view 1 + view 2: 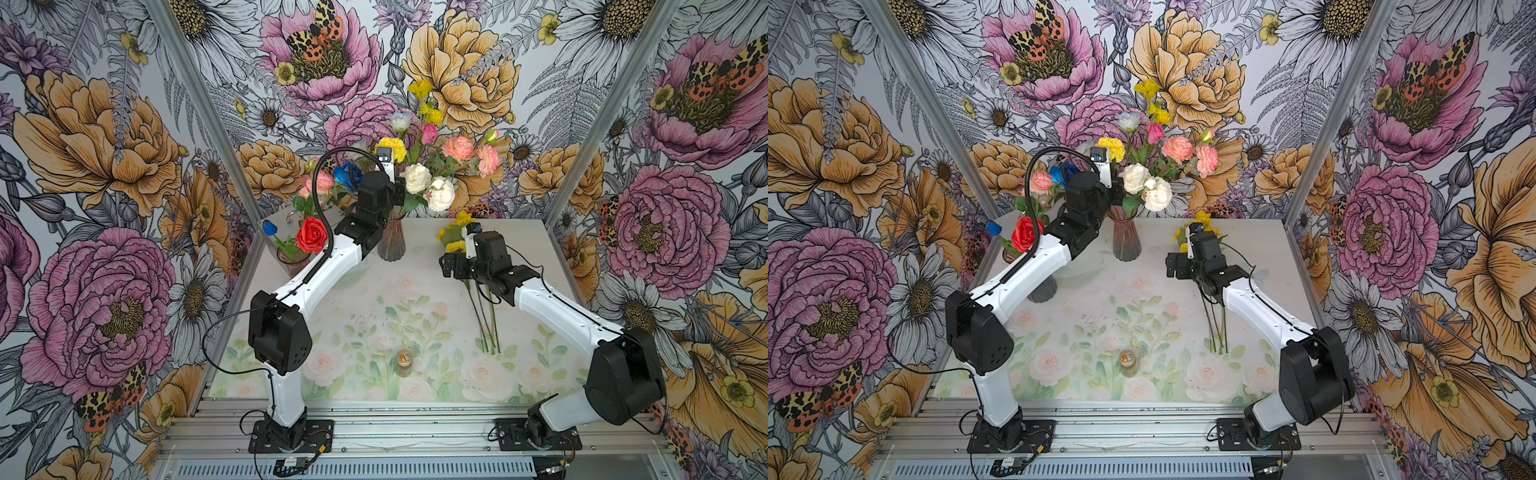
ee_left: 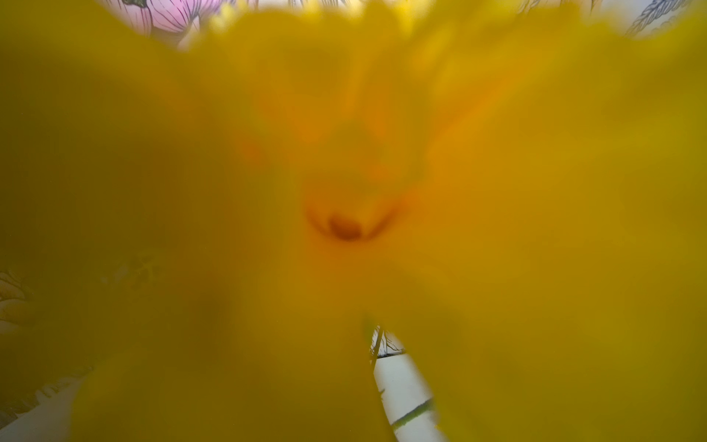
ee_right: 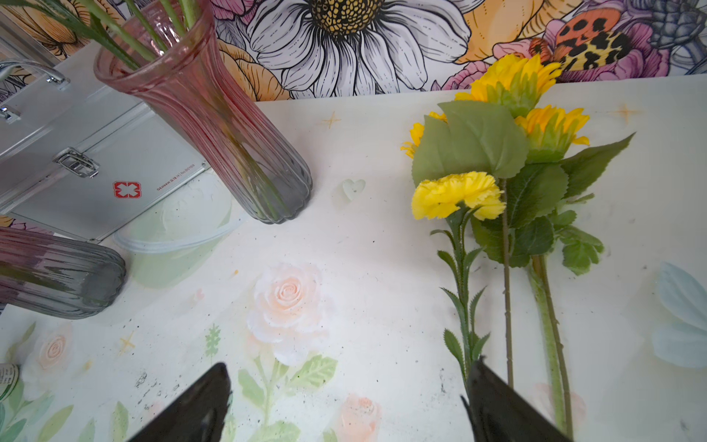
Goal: Pick out yellow flowers from the vase
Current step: Pick up the flower from the vase, then place the flower at the center of the board.
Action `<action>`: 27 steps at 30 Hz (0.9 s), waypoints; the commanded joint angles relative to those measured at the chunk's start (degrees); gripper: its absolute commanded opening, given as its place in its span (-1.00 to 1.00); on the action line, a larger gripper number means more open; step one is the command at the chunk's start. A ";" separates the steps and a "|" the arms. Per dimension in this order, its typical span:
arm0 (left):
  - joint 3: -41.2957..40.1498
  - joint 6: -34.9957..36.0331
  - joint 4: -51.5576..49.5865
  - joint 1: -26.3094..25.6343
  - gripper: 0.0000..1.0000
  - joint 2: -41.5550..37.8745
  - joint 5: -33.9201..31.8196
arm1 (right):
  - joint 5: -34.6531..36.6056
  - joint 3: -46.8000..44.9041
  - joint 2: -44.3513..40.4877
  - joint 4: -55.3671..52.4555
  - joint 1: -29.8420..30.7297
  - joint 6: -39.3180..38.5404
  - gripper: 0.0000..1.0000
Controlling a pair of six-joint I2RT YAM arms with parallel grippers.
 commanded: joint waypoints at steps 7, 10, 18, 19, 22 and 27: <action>8.08 -0.95 -13.59 1.59 -1.00 -5.73 -0.23 | -3.13 -1.47 -2.31 3.59 0.34 0.37 0.94; 11.99 -3.61 -18.59 2.38 -1.00 -5.26 2.68 | -5.06 -2.03 -2.14 5.49 1.00 -0.03 0.94; 15.17 -9.50 -27.27 2.42 -1.00 -4.89 8.11 | -9.69 -5.51 -1.08 16.70 6.60 -3.52 0.94; 14.81 -9.69 -27.59 2.39 -1.00 -5.00 8.20 | -10.07 -6.73 -1.31 19.47 6.99 -3.34 0.94; 14.11 -9.09 -27.59 2.70 -1.00 -5.51 8.29 | -11.95 -8.71 -1.29 24.74 7.37 -2.42 0.94; 16.68 -8.71 -27.62 4.07 -1.00 -5.74 8.36 | -11.89 -8.23 -0.51 24.34 8.52 -3.53 0.93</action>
